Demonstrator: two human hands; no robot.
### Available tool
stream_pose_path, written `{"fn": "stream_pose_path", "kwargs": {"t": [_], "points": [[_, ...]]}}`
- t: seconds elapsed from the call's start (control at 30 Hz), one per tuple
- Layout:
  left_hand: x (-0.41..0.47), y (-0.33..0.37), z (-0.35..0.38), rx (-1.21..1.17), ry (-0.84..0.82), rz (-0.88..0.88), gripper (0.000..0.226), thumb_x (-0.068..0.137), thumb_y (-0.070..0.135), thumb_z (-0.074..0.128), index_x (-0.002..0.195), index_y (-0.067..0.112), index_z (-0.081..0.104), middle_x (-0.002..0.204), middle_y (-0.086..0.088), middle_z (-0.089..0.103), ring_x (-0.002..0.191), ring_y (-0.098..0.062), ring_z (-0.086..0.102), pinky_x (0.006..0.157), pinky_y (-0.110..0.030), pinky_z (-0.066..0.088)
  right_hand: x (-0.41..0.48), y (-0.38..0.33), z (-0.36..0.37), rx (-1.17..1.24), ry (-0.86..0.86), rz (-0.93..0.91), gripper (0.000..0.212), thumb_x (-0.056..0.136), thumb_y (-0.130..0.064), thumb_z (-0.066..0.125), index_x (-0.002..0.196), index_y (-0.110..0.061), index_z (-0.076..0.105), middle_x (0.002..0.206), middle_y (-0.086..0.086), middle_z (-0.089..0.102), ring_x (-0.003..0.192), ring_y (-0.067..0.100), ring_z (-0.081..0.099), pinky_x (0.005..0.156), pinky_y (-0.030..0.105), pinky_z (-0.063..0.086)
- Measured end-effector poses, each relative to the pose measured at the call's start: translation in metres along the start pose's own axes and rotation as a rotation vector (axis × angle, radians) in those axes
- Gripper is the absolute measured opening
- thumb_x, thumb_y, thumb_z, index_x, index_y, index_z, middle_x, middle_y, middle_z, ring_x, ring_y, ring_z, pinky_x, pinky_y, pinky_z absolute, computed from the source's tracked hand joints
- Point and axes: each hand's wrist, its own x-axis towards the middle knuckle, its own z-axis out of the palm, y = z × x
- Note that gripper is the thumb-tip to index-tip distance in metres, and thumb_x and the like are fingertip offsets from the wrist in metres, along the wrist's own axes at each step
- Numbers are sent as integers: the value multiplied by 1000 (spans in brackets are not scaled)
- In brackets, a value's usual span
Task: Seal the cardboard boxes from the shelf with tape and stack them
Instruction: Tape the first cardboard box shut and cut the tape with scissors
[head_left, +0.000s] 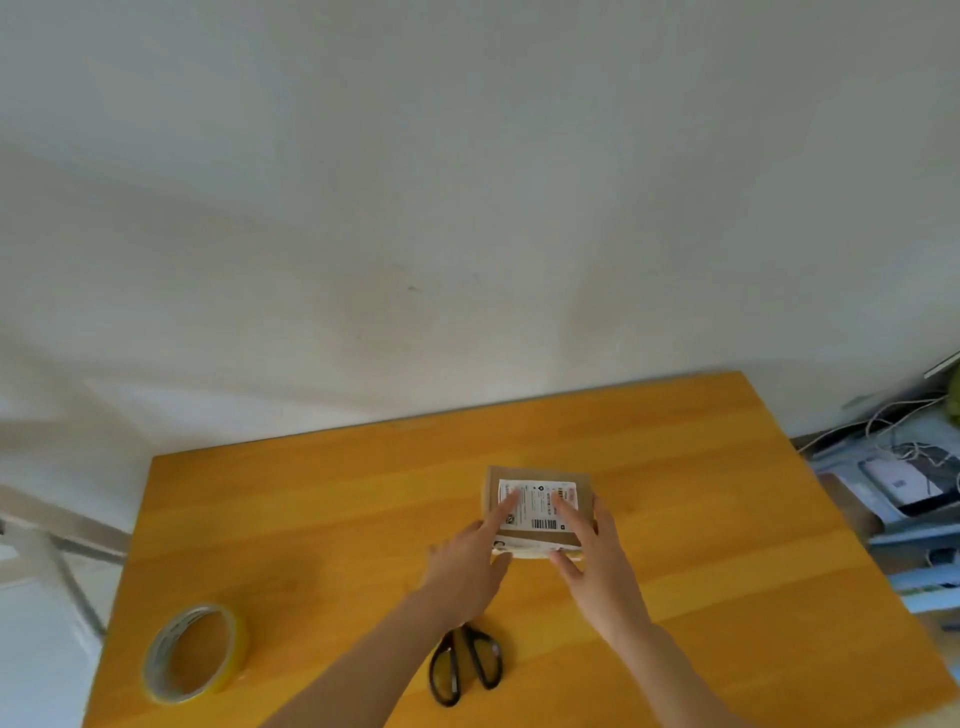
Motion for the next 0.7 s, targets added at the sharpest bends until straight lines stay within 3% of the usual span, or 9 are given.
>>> {"fn": "stream_pose_path", "kwargs": {"t": [0.2, 0.37, 0.57, 0.7], "points": [[82, 49, 39, -138, -16, -62, 68, 100, 20, 45, 149, 41, 3, 141, -6, 43, 120, -23, 49, 91, -30, 46, 61, 59, -48, -74, -72, -2, 59, 101, -19, 51, 150, -41, 26, 162, 7, -2, 144, 23, 29, 97, 31, 49], [121, 70, 50, -194, -10, -65, 62, 100, 15, 44, 150, 36, 16, 148, -6, 34, 126, -23, 43, 97, -29, 44, 95, 89, -72, -93, -66, -1, 57, 101, -19, 49, 151, -36, 27, 163, 8, -1, 142, 25, 33, 99, 35, 48], [172, 92, 42, -46, -56, -75, 67, 100, 14, 41, 152, 37, 7, 159, -12, 9, 139, -31, 31, 101, -37, 41, 135, 102, -90, -166, 1, -7, 57, 102, -20, 47, 152, -36, 24, 163, 8, -5, 139, 26, 38, 89, 33, 54], [194, 103, 25, 33, -56, -81, 61, 100, 14, 39, 152, 31, 12, 160, -11, 4, 144, -29, 22, 109, -38, 34, 154, 98, -102, -272, 16, -21, 62, 101, -12, 47, 153, -36, 23, 163, 5, -9, 146, 26, 25, 80, 24, 56]]}}
